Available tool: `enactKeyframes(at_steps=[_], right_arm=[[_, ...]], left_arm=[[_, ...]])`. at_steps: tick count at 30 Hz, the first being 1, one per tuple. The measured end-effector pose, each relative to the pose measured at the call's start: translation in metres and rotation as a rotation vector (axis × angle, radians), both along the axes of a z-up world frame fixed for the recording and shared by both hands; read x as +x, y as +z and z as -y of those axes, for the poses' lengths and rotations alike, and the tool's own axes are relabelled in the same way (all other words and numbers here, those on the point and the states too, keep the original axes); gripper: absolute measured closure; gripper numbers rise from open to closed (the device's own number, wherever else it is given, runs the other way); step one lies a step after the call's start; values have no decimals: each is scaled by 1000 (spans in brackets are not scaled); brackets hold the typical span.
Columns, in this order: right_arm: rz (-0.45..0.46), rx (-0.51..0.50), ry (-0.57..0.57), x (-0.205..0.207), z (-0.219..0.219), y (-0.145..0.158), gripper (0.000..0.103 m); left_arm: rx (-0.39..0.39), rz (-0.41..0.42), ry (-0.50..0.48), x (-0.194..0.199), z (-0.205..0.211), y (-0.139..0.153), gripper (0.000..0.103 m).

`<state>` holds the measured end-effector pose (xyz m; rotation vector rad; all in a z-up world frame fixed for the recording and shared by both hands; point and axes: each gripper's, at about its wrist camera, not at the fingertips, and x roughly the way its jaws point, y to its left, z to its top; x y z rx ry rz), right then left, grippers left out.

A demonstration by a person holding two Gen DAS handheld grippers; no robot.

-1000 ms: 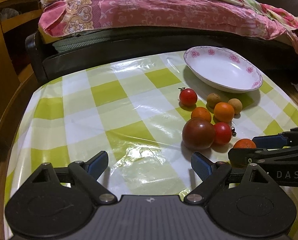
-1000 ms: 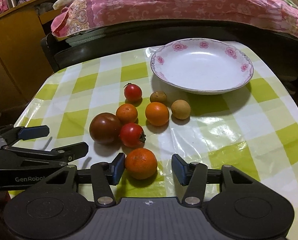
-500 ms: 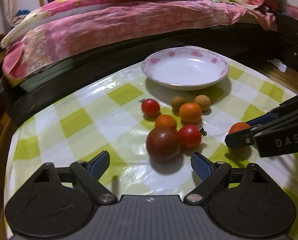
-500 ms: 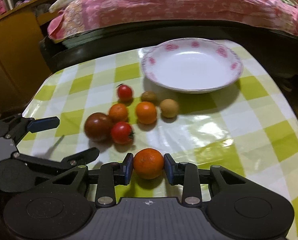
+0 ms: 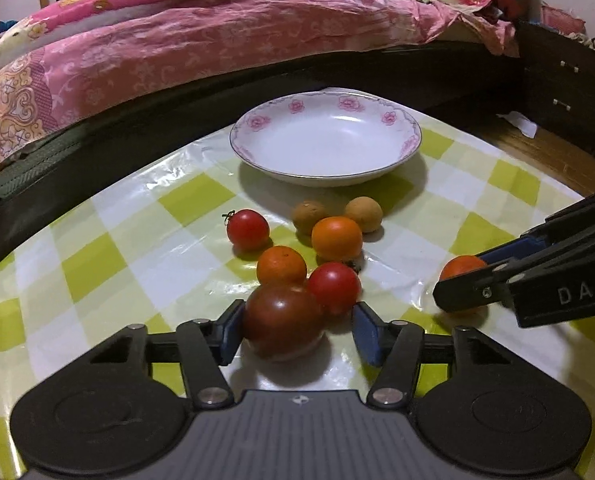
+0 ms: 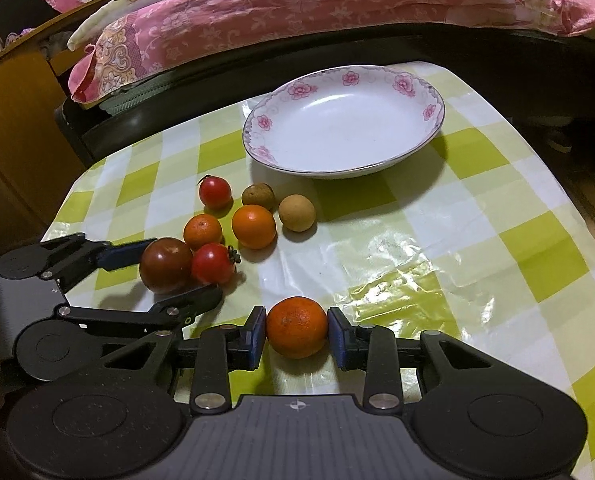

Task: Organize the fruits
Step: 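Grasp the tangerine with the right gripper while the left gripper grasps the dark tomato, then carry the dark tomato and tangerine in both grippers over the white bowl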

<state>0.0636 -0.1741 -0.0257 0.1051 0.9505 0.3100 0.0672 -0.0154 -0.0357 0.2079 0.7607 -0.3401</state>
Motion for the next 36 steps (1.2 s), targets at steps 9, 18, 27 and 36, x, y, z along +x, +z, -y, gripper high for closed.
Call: enactKeyframes(at_steps=[9,18,27,36], right_arm=[[3,-21,-8,-2,2,1,74],[11,-33,-10,-5,0,0,72],[14,-60,-3,-14,0,2,74],[36,-19,-10,-12,2,21,74]], left_arm=[[-6,-3,26,-2,-6,2,56],[-24,11,51,3,-12,-1,44],[-10,-11,53,-6,-8,4,57],[-68,-23,114,-11,-8,29,57]])
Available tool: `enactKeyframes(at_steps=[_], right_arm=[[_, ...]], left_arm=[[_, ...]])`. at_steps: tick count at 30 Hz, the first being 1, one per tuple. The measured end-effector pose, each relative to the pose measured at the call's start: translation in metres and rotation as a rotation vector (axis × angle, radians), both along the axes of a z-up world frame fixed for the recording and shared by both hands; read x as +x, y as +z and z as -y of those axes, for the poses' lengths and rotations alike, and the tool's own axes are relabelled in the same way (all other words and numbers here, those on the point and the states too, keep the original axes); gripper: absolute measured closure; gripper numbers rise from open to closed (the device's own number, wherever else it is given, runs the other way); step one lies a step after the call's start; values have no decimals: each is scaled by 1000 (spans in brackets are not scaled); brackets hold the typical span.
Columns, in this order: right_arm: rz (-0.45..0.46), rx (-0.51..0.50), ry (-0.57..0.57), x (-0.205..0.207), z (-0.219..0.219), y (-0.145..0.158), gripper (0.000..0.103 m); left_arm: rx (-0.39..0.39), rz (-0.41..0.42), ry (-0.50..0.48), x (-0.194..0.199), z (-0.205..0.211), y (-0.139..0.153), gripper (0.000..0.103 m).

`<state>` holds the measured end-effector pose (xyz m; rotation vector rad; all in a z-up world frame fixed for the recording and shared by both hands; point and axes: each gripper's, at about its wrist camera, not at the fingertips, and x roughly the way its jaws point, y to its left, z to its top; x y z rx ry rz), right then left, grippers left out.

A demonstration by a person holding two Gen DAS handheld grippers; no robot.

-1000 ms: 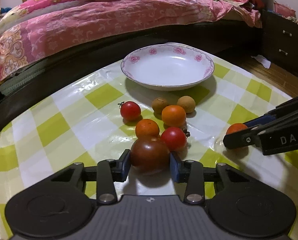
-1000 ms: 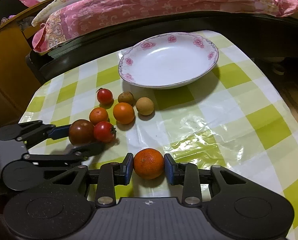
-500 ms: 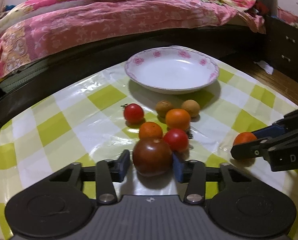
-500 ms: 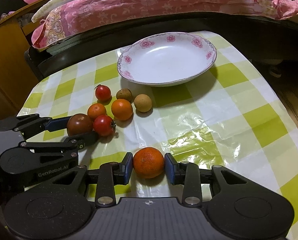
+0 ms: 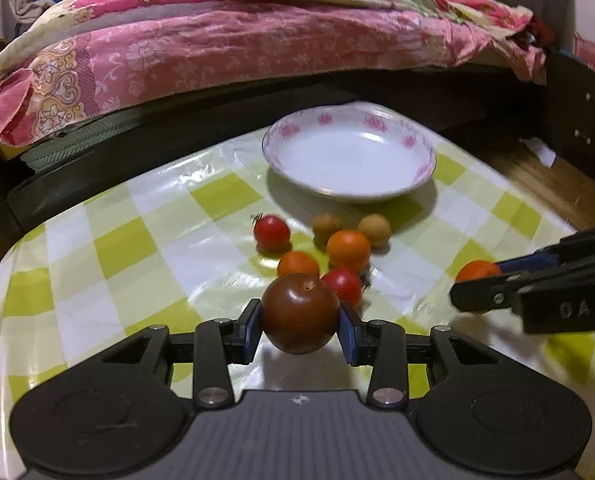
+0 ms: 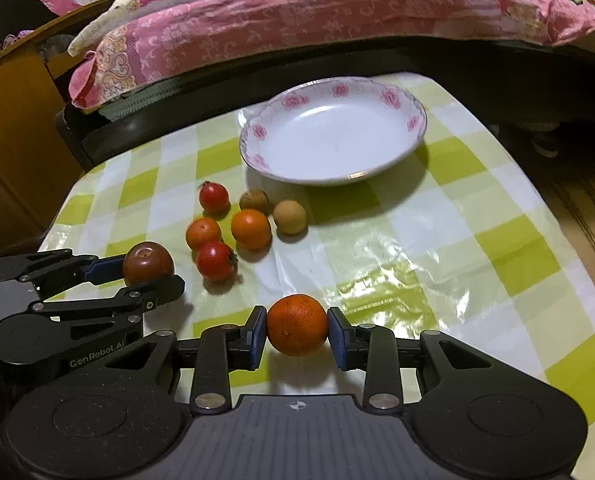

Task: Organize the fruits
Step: 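Carry the dark tomato and tangerine in both grippers over the white bowl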

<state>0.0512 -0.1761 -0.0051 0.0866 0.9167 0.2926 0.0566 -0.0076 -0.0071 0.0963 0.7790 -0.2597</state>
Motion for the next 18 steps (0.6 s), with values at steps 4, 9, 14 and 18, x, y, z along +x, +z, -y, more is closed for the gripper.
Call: enactKeyframes(at_steps=[4,9,14,18], right_arm=[[26,10,-5,6,0,11,74],[67,5,-2,29,-3,24,74],[99,-4,-20,61,7,28,74],[114,0,-33,83,13,26,74]], left_arm=[[-15,9,-21,13,9,9,57],[-34,31,-38,43,22,19,57],[-36,47,-37,76,30,25,57],[-27,46,-34,99,35,23,57]])
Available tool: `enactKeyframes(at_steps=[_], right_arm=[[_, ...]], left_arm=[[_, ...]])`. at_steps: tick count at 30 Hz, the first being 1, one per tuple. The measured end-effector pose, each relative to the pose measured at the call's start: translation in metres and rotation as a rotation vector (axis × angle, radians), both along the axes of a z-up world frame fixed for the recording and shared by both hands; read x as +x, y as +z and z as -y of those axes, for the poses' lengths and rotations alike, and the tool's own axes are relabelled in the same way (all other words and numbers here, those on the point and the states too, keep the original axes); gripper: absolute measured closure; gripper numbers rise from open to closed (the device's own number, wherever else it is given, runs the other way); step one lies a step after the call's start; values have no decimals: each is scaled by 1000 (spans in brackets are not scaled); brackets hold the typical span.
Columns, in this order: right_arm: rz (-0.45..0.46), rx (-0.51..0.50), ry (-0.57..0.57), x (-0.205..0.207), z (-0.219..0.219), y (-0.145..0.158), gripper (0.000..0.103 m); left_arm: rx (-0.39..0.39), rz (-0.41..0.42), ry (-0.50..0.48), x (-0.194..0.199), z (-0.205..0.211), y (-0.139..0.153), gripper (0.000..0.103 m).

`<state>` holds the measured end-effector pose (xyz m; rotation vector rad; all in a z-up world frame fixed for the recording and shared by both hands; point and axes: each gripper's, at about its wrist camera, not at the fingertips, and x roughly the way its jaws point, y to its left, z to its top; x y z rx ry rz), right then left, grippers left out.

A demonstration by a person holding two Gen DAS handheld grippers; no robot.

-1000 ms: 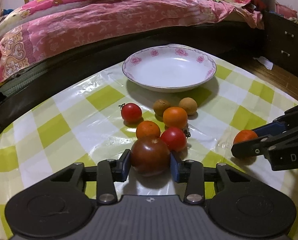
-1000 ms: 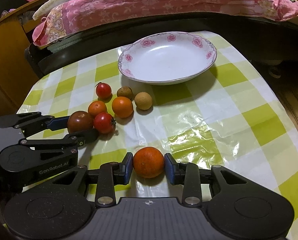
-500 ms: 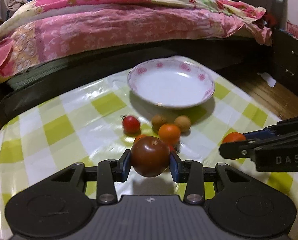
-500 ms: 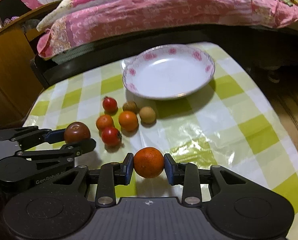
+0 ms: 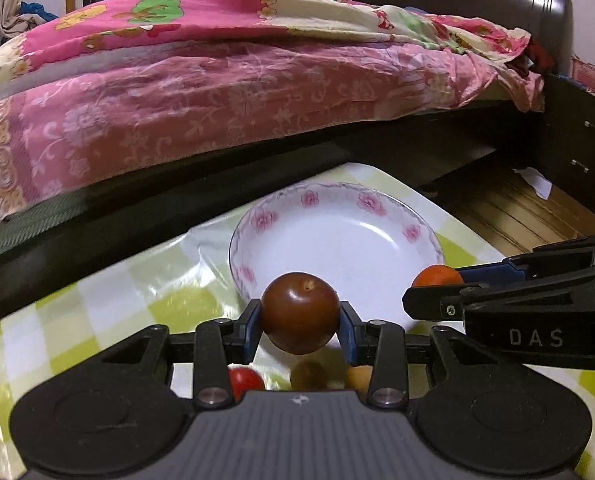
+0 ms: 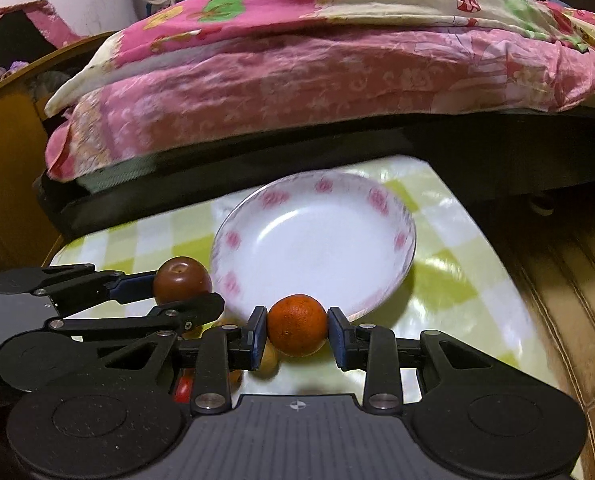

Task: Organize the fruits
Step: 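Carry the dark tomato and tangerine in both grippers over the white bowl, then open both grippers to drop the dark tomato and tangerine into the bowl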

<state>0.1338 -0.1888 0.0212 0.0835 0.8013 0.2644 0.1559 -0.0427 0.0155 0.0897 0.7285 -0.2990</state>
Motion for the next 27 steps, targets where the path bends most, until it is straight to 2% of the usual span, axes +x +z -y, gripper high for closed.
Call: enactKeyframes(at_steps=[11,27], right_arm=[[-4,-23,-4,35,6,-20,74],[-2,-48,-13,47,7,-36,71]], left_arm=[[25,-24,6,34,7,-19,57],[65,2,1,40,13,-22,57]])
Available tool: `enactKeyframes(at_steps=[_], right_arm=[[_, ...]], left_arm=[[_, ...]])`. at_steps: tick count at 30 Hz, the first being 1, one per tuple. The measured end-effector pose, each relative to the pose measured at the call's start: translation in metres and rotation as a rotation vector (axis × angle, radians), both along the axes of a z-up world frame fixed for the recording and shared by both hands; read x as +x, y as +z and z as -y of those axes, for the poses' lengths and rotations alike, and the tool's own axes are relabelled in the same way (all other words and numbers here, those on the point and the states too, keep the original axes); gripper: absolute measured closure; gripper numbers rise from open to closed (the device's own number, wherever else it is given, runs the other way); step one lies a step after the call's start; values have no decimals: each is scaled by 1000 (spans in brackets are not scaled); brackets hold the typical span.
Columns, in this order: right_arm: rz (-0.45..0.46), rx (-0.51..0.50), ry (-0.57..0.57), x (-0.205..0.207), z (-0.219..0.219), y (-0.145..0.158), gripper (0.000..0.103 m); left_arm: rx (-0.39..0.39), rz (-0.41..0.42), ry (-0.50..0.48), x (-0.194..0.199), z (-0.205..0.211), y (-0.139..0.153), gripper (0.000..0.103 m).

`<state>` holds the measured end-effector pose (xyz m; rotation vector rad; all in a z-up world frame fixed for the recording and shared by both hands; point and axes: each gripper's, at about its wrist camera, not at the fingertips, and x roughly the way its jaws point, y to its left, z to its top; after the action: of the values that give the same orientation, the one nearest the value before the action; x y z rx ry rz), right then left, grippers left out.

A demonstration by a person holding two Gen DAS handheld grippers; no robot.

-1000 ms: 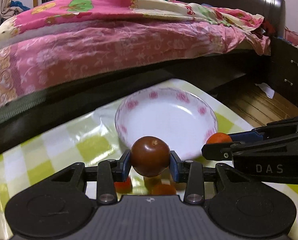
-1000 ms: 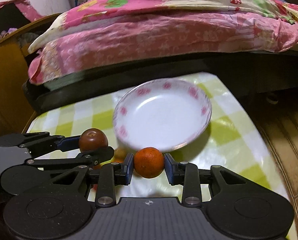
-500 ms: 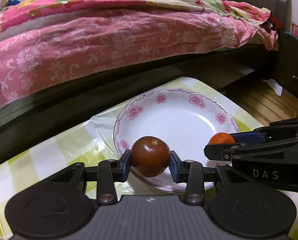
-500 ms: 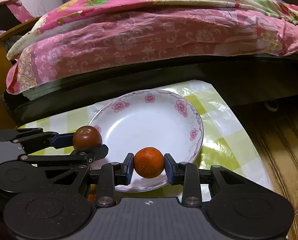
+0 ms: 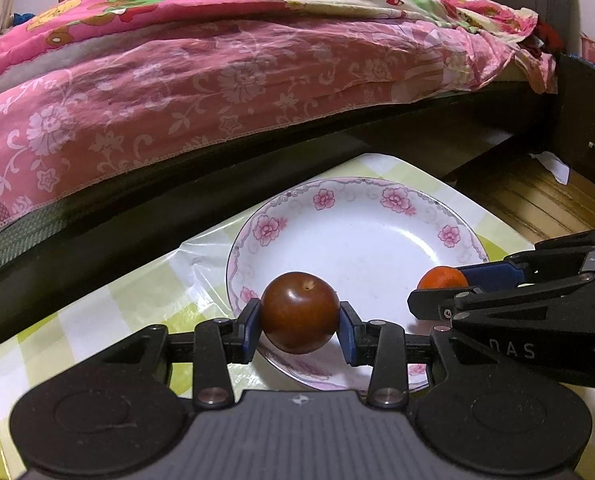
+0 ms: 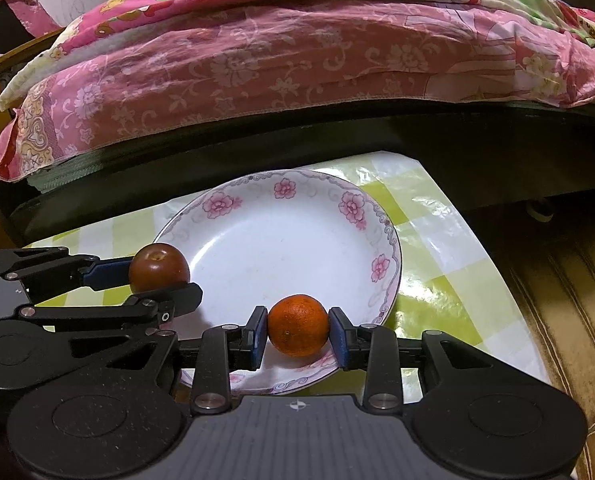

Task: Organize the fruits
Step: 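Open both grippers to drop the dark tomato and tangerine into the bowl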

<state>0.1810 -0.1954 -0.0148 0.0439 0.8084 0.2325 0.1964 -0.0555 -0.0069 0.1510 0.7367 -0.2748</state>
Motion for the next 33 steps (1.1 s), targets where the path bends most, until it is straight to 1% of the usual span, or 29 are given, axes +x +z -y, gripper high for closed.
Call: enactKeyframes(at_steps=[14,16,18,26,33], right_arm=[[18,-8,1,-1,-1,1,70],[27,-8,4,-3,-1,3,68],[38,-8,6,-3,-2,5,62],[64,-6,2,-8,-2,11,61],[86,3,-3,-16,-2,20,61]], left_arm=[[36,10,9,-2,3,3,56],[44,9,16,-2,2,3,56],[43,6,21,-3,-1,3,55],[65,55,16,-10,0,12,51],[67,74,15,-18,0,22,51]])
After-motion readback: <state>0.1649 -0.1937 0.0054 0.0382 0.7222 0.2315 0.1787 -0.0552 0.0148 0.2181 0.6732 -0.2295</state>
